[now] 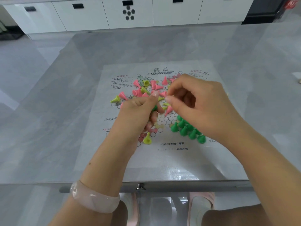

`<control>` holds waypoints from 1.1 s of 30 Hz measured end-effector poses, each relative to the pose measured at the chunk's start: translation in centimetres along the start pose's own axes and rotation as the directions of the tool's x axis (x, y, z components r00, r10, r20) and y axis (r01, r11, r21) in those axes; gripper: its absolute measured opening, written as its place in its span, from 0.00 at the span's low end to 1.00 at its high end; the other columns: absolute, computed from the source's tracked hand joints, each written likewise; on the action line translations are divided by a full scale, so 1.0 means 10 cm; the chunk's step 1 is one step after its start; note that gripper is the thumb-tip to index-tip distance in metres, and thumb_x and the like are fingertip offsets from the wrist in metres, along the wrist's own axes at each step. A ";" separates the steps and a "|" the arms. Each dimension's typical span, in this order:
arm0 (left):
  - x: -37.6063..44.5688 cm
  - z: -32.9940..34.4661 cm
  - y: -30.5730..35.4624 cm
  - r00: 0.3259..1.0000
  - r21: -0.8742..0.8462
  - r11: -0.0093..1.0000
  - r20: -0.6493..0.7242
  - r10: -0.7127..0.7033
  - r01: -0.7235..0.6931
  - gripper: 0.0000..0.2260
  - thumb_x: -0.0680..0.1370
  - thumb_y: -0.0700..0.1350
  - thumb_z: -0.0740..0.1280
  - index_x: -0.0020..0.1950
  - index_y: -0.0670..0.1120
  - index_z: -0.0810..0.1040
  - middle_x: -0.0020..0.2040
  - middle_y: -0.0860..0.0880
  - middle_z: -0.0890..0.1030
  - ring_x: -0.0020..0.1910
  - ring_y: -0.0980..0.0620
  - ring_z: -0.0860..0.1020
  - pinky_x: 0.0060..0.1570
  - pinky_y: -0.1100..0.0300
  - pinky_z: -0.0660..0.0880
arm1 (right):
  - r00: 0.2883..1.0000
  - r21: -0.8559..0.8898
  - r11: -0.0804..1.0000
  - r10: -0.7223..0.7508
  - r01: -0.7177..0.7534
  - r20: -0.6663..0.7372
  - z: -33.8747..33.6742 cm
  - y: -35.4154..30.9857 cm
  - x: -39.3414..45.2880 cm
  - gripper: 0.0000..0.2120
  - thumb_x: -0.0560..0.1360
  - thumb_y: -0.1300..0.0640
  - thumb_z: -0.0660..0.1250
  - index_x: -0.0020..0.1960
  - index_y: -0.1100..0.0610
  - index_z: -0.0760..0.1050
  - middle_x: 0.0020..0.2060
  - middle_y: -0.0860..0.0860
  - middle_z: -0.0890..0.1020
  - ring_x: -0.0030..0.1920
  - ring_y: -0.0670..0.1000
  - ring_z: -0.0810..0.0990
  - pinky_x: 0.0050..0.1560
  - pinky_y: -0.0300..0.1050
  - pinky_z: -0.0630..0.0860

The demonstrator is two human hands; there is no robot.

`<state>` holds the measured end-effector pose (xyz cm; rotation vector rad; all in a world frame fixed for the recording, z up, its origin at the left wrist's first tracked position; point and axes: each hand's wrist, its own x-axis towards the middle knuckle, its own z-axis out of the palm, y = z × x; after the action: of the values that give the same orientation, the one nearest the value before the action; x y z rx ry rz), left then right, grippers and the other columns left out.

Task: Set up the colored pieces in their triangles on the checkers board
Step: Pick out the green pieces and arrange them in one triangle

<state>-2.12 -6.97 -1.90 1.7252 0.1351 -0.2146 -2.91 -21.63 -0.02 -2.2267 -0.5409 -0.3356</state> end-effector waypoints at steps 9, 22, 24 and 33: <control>-0.05 0.05 -0.02 0.990 -0.078 0.990 0.089 -0.107 0.114 0.11 0.76 0.45 0.60 0.35 0.42 0.74 0.27 0.46 0.72 0.22 0.54 0.66 0.20 0.67 0.62 | 0.990 -0.186 0.983 0.013 0.013 0.141 0.17 -0.05 -0.02 0.14 0.67 0.52 0.70 0.41 0.52 0.65 0.31 0.44 0.71 0.35 0.47 0.70 0.35 0.48 0.71; -0.07 0.01 0.01 0.997 -0.003 0.999 0.067 -0.034 0.034 0.17 0.79 0.53 0.57 0.35 0.48 0.77 0.26 0.51 0.79 0.19 0.57 0.65 0.21 0.66 0.62 | 0.999 -0.010 1.000 0.020 -0.020 0.048 0.12 0.05 0.00 0.04 0.71 0.57 0.69 0.41 0.58 0.81 0.33 0.47 0.80 0.34 0.44 0.75 0.40 0.41 0.73; -0.07 0.00 0.01 0.997 -0.024 0.999 0.069 -0.041 0.043 0.17 0.79 0.54 0.57 0.36 0.48 0.77 0.26 0.51 0.78 0.19 0.56 0.65 0.23 0.64 0.62 | 0.998 0.016 1.000 0.018 -0.019 0.067 0.12 0.05 0.01 0.04 0.71 0.58 0.69 0.43 0.58 0.82 0.35 0.48 0.82 0.37 0.45 0.76 0.42 0.42 0.73; -0.05 0.00 0.01 0.994 -0.033 0.999 0.100 -0.037 0.041 0.18 0.80 0.53 0.56 0.36 0.47 0.77 0.26 0.50 0.78 0.20 0.55 0.66 0.22 0.66 0.64 | 0.980 0.284 0.940 0.165 -0.189 0.108 0.10 0.05 0.03 0.03 0.72 0.61 0.68 0.43 0.57 0.81 0.37 0.49 0.83 0.40 0.47 0.82 0.46 0.41 0.78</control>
<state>-2.62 -6.98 -1.64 1.6750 0.0990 -0.3245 -2.37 -21.10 -0.84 -1.9873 -0.4004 -0.0627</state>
